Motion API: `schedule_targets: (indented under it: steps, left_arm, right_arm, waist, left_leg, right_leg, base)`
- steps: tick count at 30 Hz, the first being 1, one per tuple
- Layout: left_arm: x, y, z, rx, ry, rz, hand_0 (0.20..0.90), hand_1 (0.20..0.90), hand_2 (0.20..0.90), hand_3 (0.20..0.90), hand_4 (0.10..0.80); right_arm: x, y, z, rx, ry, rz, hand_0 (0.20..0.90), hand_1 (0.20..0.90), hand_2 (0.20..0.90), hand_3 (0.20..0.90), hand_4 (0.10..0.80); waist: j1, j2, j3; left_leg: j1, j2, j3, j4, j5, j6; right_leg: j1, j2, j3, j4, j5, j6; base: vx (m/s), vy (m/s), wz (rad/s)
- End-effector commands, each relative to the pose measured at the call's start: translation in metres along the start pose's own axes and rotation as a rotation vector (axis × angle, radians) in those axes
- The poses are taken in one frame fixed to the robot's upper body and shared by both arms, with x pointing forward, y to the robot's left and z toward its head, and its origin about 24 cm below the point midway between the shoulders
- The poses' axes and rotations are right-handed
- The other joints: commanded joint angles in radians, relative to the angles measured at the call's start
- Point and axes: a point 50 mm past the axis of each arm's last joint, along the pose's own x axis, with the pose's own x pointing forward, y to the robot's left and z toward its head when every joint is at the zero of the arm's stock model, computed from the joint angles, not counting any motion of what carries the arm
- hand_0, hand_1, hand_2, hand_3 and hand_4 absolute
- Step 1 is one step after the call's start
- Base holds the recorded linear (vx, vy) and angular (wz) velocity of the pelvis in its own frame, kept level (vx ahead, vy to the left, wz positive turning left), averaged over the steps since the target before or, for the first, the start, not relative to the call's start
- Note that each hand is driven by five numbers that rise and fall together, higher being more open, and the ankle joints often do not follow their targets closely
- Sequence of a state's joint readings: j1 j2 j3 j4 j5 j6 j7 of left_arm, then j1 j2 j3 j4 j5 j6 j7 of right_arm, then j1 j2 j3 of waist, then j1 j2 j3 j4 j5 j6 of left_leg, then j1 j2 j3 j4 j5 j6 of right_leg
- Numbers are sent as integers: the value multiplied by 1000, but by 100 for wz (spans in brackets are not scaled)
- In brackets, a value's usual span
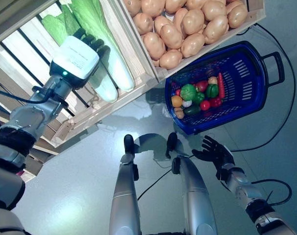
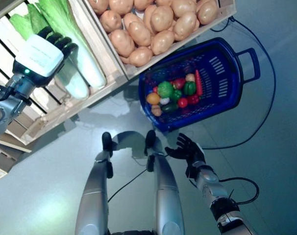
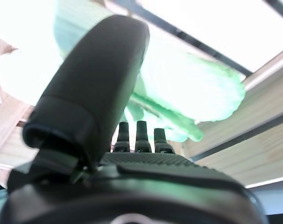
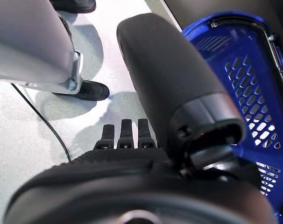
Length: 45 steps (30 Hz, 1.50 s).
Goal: Put vegetables into the basket
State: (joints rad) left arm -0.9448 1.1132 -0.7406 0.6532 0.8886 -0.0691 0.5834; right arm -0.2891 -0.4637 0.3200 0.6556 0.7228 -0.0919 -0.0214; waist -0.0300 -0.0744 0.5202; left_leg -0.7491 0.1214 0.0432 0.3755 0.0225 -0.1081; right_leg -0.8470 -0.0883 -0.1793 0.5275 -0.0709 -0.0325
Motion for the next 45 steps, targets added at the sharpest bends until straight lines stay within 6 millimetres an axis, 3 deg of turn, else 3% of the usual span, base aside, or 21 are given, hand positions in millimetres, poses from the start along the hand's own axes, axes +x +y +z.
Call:
schedule_targets:
  steps: [1,15,19,21,37,42,45]
  left_arm:
    - [-23,3,-70,79,353,1,900,900,900,900,800]
    - [-46,-12,-76,78,418,-94,900,900,900,900,800]
    - [-44,-11,-78,90,413,-106,411,411,411,411,474]
    - [-44,-10,-79,97,421,-114,300,300,300,300,400]
    - [-41,-10,-80,96,453,-112,300,300,300,300,400]
    - [-40,-5,-79,54,470,-21,300,300,300,300,400]
    - [-38,4,-82,-61,536,136,300,300,300,300,400]
  right_arm:
    - [-15,-30,8,14,-72,-105,900,900,900,900,800]
    - [-16,-31,10,5,-82,-107,900,900,900,900,800]
    - [-16,-31,11,8,-84,-108,900,900,900,900,800]
    - [-16,-30,12,9,-87,-108,900,900,900,900,800]
    - [-16,-34,15,22,-103,-122,900,900,900,900,800]
    - [-16,-32,15,28,-103,-118,900,900,900,900,800]
    - [-17,-29,12,37,-100,-116,900,900,900,900,800]
  waist:
    - [-4,42,0]
    - [2,47,0]
    - [2,45,0]
    - [1,43,0]
    - [-3,41,0]
    - [-1,34,0]
    - [2,27,0]
  left_leg:
    - [-55,5,27,24,25,11]
    - [-48,7,31,16,28,11]
    - [-53,11,31,16,31,10]
    - [-51,11,33,12,31,9]
    - [-52,8,36,8,34,12]
    - [-41,7,35,2,37,11]
    - [-30,7,34,0,36,13]
  right_leg:
    - [100,-52,1,-51,-21,74]
    - [110,-53,-6,-54,-27,72]
    - [108,-55,-10,-58,-24,73]
    - [111,-54,-11,-64,-23,73]
    - [109,-58,-13,-73,-15,74]
    - [122,-54,-14,-81,-12,74]
    - [135,-49,-15,-80,-16,72]
  base:
    - [0,0,0]
    - [0,0,0]
    - [0,0,0]
    - [0,0,0]
    - [-1,2,1]
    - [0,0,0]
    - [15,-27,0]
